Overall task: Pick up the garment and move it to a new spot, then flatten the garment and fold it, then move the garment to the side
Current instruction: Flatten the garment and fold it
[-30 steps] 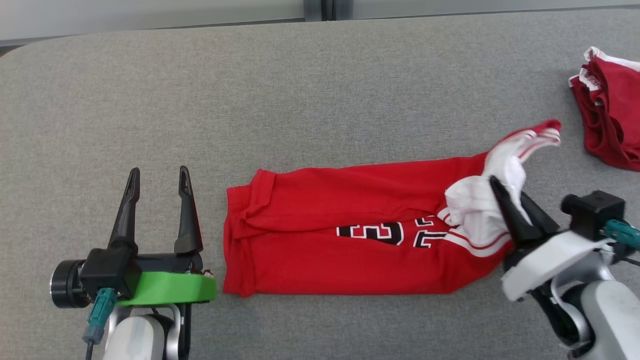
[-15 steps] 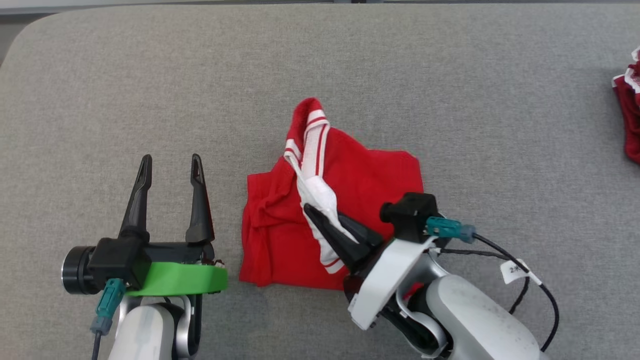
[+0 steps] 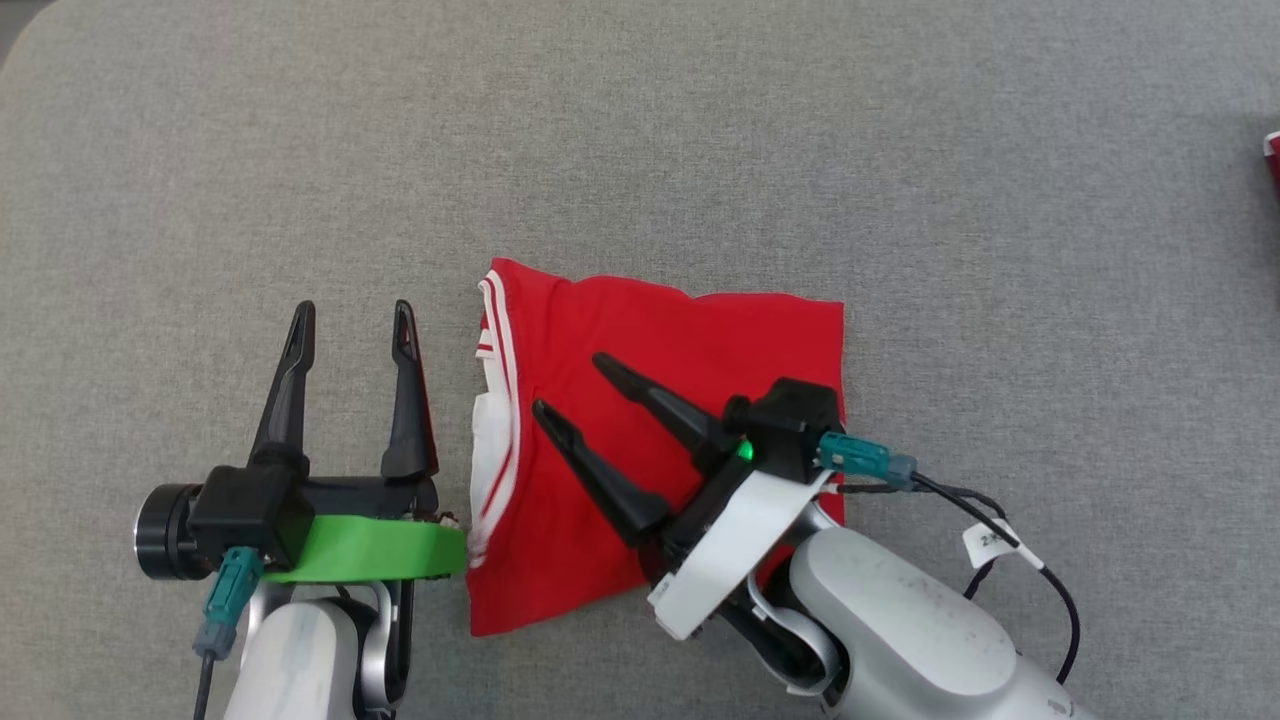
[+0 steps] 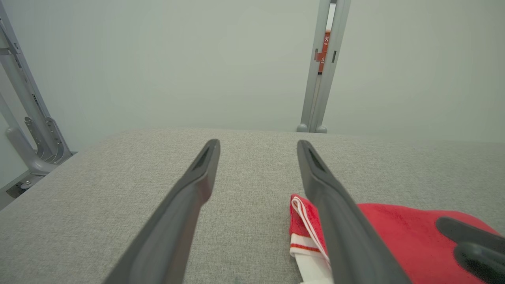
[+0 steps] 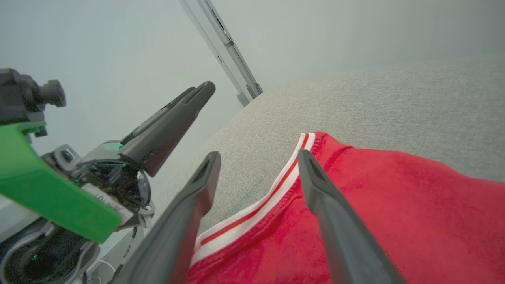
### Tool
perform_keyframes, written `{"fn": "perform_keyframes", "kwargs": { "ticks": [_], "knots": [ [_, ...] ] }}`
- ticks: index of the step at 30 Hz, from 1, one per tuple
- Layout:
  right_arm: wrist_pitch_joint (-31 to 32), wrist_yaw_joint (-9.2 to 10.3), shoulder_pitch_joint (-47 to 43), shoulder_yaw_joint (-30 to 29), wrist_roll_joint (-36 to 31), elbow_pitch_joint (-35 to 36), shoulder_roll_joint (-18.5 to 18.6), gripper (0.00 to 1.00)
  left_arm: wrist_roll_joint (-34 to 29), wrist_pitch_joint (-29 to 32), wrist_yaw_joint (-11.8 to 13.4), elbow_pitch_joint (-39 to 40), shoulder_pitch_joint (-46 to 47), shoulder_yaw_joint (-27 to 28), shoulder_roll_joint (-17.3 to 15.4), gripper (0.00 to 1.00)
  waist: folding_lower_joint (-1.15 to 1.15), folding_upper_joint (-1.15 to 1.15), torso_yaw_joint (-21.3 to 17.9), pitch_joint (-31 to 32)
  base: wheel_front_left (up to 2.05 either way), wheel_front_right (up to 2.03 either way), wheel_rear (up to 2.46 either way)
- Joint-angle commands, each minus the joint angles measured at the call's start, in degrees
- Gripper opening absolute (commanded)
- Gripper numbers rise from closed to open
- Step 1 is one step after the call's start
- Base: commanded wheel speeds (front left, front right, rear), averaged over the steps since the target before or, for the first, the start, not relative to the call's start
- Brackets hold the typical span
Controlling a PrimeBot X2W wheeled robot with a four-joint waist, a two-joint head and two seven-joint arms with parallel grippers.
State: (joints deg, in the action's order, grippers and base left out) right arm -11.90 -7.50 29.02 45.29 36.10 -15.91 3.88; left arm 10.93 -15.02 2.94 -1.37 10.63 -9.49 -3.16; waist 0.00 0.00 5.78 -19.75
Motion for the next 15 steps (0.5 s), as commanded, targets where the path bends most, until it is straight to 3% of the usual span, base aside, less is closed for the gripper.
{"fn": "perform_keyframes", "kwargs": {
  "ticks": [1, 6, 15],
  "knots": [
    [-1.3, 0.04, 0.9, -0.7, -0.5, 0.7, 0.7, 1.00, -0.4, -0.2, -0.3, -0.2, 0.7, 0.1, 0.0, 1.00, 0.00, 0.00, -0.5, 0.5, 0.00, 0.00, 0.00],
    [-3.1, 0.04, -0.5, -8.1, -5.2, 4.1, 3.4, 1.00, -0.5, -0.2, -0.1, -0.4, 0.1, 0.8, 0.0, 1.00, 0.00, 0.00, -1.8, 1.8, 0.00, 0.00, 0.00],
    [-3.3, 0.04, -13.5, -29.5, -14.3, 10.7, 9.4, 1.00, -1.3, -0.2, -0.5, -1.7, -2.5, 1.9, -0.8, 1.00, 0.00, 0.00, -5.1, 5.1, 0.00, 0.00, 0.00]
  ]
}}
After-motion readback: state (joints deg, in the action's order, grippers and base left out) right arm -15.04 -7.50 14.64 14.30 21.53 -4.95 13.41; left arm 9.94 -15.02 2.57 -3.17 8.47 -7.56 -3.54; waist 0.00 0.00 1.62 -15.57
